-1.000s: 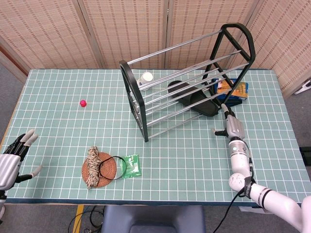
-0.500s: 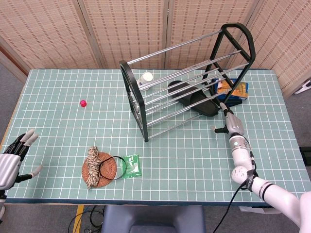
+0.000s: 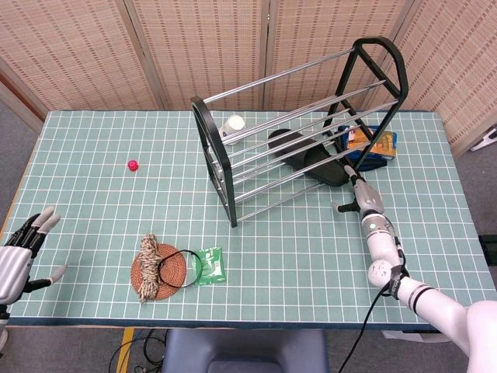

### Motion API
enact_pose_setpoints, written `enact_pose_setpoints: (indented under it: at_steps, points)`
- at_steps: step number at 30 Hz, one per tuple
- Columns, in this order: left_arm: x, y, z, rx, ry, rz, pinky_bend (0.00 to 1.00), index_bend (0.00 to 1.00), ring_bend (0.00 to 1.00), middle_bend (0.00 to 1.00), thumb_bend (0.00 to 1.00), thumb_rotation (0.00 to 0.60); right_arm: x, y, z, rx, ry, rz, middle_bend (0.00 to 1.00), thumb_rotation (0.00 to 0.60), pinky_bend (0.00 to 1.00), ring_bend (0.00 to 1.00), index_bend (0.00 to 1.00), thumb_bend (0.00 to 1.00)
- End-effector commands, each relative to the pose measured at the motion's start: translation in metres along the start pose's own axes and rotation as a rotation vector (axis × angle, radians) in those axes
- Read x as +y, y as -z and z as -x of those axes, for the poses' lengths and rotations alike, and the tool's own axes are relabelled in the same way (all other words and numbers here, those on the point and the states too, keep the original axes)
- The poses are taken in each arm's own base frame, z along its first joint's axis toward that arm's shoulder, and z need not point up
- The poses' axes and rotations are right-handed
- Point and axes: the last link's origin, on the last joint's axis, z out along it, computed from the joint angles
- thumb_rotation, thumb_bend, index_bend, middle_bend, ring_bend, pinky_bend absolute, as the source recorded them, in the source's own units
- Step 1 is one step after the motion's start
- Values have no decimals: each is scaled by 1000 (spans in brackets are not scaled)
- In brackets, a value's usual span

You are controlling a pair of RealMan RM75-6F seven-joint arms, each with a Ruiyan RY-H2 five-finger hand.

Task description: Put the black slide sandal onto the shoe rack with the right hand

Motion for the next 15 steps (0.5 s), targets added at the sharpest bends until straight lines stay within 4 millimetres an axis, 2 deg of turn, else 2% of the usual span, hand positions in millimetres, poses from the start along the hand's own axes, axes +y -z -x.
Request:
enact_pose_setpoints:
  at_steps: [1, 15]
  points:
    - [0, -1, 0, -1, -1, 0, 174, 0, 0, 22, 262, 600, -2, -1, 3, -6, 7, -7, 0, 600, 220, 36, 0, 231]
    - [2, -1, -2, 10, 14, 28, 174, 0, 0, 22, 262, 600, -11, 1, 17, -32, 1, -33, 0, 600, 220, 36, 0, 232]
